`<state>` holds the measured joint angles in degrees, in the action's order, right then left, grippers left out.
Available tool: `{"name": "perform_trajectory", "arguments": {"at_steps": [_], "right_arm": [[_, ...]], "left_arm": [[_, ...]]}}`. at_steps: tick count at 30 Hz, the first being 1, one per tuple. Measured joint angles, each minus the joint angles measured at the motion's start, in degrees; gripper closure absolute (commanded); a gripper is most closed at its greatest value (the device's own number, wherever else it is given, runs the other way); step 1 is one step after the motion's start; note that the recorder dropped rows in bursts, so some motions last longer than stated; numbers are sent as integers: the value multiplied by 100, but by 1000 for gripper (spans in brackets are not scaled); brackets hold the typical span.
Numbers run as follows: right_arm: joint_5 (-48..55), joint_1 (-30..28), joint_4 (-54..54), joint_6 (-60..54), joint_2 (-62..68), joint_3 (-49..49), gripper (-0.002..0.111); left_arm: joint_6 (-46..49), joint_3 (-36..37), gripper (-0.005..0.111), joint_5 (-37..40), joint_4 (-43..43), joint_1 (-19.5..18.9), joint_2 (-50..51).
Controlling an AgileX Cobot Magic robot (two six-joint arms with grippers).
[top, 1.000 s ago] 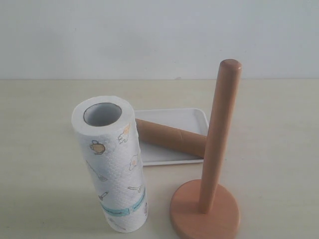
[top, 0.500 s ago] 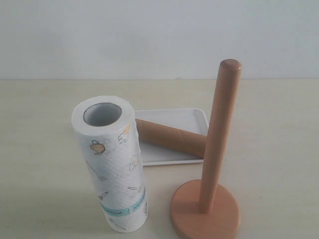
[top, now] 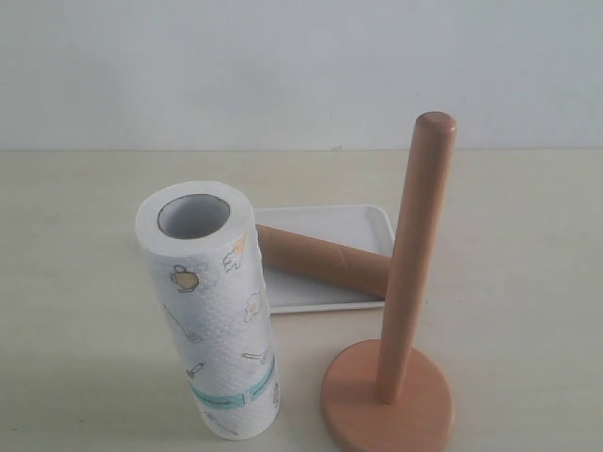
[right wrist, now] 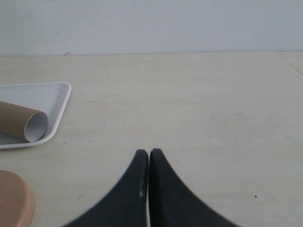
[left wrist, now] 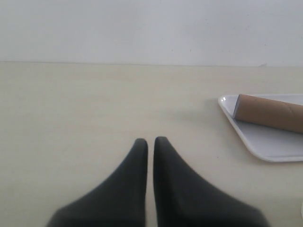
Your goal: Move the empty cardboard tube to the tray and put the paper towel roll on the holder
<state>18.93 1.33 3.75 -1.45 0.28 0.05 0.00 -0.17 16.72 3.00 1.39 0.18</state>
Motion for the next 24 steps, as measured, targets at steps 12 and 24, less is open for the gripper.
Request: {"name": "perform_trajectory", "arguments": {"at_steps": [12, 24], "right_arm": [[0, 0, 0, 0, 0, 0, 108], [0, 0, 0, 0, 0, 0, 108]], "left_arm": [[0, 0, 103, -1933, 0, 0, 0], [-160, 0, 103, -3340, -418, 0, 0]]}}
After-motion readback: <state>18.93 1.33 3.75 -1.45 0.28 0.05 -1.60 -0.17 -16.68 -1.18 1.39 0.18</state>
